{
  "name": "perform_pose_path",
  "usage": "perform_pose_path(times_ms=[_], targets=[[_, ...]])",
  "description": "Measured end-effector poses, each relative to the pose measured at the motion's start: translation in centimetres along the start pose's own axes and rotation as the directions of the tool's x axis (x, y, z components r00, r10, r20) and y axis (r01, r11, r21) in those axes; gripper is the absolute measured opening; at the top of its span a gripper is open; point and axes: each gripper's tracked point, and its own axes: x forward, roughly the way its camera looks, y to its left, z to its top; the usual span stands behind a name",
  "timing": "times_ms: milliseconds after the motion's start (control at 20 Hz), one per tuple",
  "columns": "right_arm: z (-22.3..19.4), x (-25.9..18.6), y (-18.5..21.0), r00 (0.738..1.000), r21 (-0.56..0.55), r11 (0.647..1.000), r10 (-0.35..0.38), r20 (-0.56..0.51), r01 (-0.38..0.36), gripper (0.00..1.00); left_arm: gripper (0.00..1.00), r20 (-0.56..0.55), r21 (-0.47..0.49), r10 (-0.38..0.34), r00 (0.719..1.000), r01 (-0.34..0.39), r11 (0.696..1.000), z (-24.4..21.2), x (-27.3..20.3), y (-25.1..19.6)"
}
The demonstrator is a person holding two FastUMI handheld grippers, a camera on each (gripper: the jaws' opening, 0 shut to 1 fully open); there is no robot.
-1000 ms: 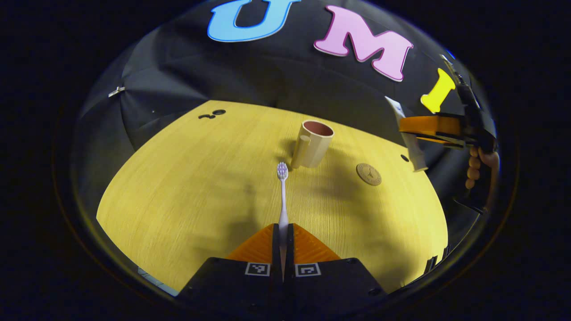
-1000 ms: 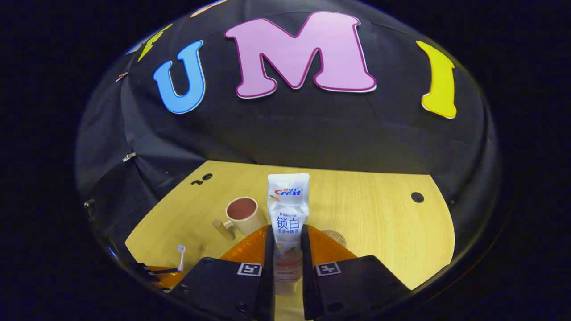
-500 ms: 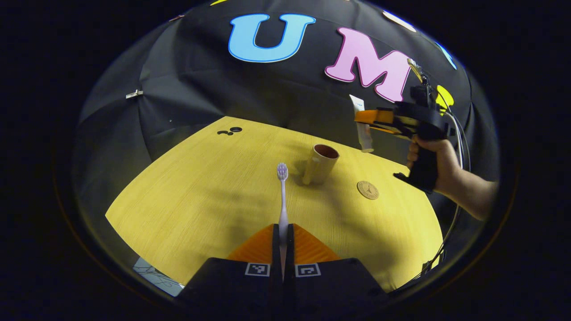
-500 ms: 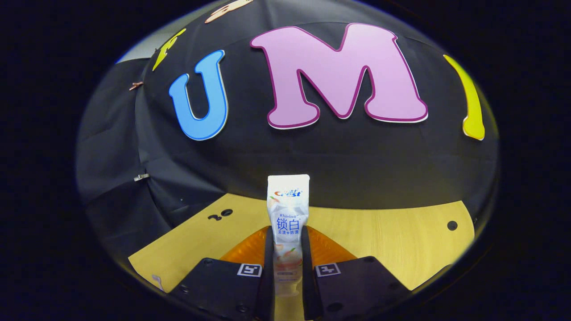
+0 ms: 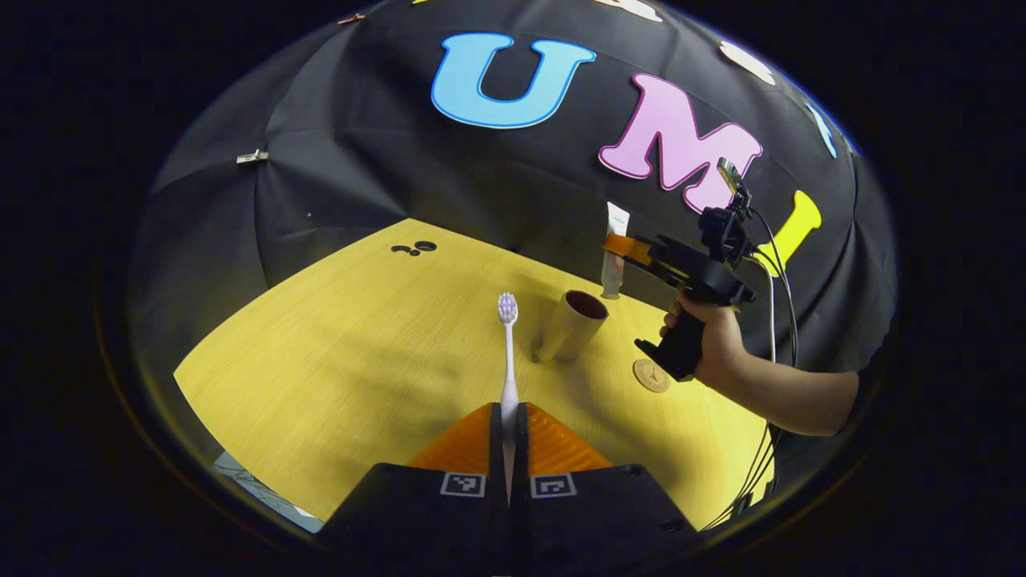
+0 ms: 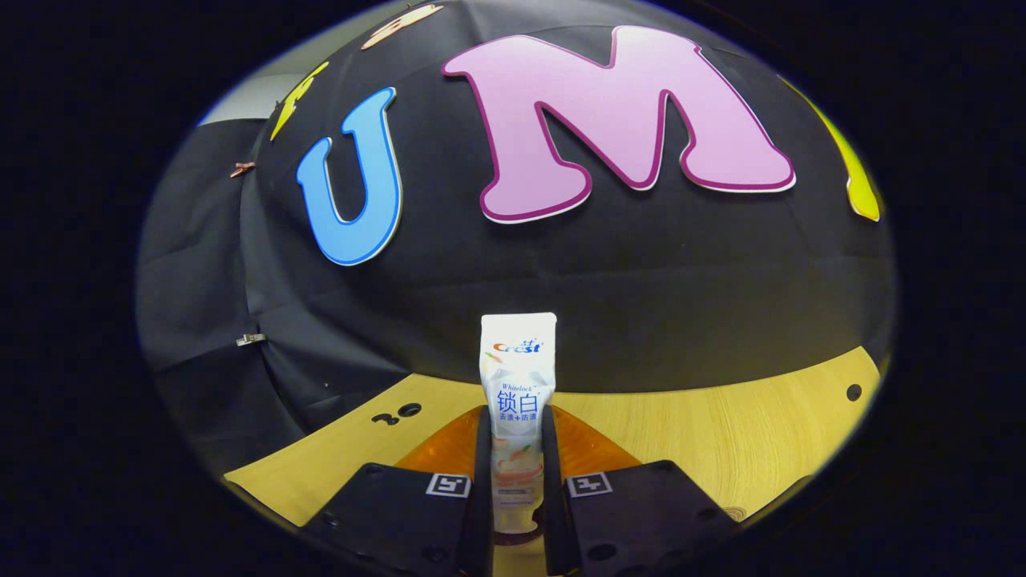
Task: Put the toothbrush and toothpaste on the desktop into the cup, then pick up the cup and place it on the coaster on the desktop.
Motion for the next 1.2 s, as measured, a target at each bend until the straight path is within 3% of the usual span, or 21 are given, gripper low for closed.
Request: perform_pose_path(times_ms=[250,300,350,500,550,750,1200], targets=[[-2.4,1.0,0.3,1.000,-0.033,0.999,0.015,0.000,-0.015,0.30,0.06,0.010,-0.034,0.001,1.000,-0.001,0.999,0.0,0.8,-0.1],[-2.8,1.1,0.3,1.000,-0.030,0.999,0.018,-0.002,-0.018,0.26,0.06,0.012,-0.037,-0.002,1.000,0.002,0.999,0.1,0.9,-0.3],[-3.3,1.2,0.3,1.000,-0.035,0.999,0.018,-0.005,-0.019,0.31,0.06,0.014,-0.037,-0.003,1.000,0.003,0.999,0.1,1.1,-0.3],[-4.9,1.1,0.6,0.999,-0.039,0.999,0.034,-0.032,-0.035,0.32,0.06,0.019,-0.031,-0.008,1.000,0.008,0.999,0.3,1.5,-0.8],[-5.2,0.9,0.5,0.999,-0.033,0.999,0.035,-0.039,-0.036,0.41,0.06,0.020,-0.024,-0.009,1.000,0.010,1.000,0.3,1.6,-1.0],[-5.4,-2.0,0.1,0.997,0.002,0.999,0.038,-0.064,-0.038,0.99,0.06,0.038,0.035,-0.022,0.999,0.020,0.999,1.3,2.0,-2.3],[-0.5,-10.1,-8.5,0.994,0.004,0.995,-0.103,-0.026,0.103,0.98,0.06,0.179,0.078,-0.191,0.965,0.179,0.981,8.8,7.3,-9.6]])
